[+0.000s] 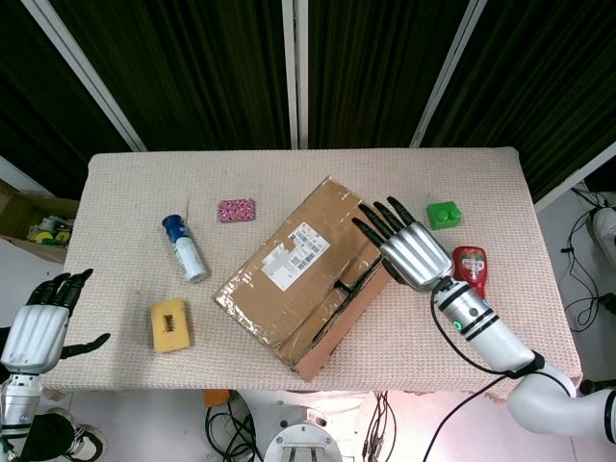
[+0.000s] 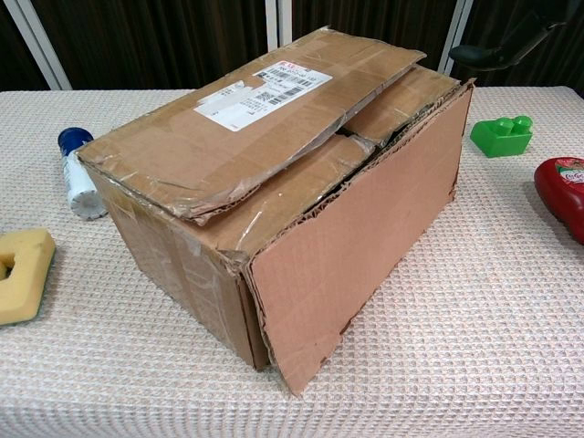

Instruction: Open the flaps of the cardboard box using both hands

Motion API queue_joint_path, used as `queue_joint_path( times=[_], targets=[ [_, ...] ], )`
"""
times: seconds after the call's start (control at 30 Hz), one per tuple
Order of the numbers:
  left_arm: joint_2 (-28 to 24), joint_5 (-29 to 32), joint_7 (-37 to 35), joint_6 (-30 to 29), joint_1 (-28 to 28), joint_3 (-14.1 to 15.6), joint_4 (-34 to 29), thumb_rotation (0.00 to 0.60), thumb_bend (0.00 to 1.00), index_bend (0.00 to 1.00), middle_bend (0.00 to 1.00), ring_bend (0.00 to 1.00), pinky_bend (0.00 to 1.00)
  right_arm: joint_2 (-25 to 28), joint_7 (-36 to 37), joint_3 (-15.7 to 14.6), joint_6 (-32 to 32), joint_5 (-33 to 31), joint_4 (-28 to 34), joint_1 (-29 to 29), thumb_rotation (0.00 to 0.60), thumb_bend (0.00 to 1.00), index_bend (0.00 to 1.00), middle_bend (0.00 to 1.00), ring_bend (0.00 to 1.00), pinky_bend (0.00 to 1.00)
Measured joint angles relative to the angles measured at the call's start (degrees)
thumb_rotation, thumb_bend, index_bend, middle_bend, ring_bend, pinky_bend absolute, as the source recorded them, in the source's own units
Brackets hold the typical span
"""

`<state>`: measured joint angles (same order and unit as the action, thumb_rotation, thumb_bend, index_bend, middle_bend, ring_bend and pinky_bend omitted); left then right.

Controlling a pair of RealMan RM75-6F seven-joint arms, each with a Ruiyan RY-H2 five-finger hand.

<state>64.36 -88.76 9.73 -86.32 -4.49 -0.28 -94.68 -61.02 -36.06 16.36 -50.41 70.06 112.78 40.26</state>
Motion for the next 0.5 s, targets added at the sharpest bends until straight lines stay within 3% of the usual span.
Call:
queue_joint_path(
  times=[0.2, 0.5],
  targets=[
    [-0.05, 0.07, -0.12, -0.17, -0.08, -0.34, -0.01, 0.443, 0.02, 0.1, 0.18, 0.13, 0.2, -2.22, -3.35, -1.49, -0.76, -3.47, -0.01, 2.49, 0.6, 0.42, 0.0, 0.0, 0.0, 0.0],
    [0.25, -0.14, -0.68, -0.33, 0.33, 0.07, 0.58, 0.453, 0.02, 0.1, 0.18, 0.13, 0.2, -3.44, -5.97, -3.4, -2.83, -3.84, -0.91, 4.12, 0.6, 0.38, 0.0, 0.0, 0.0, 0.0]
  ],
)
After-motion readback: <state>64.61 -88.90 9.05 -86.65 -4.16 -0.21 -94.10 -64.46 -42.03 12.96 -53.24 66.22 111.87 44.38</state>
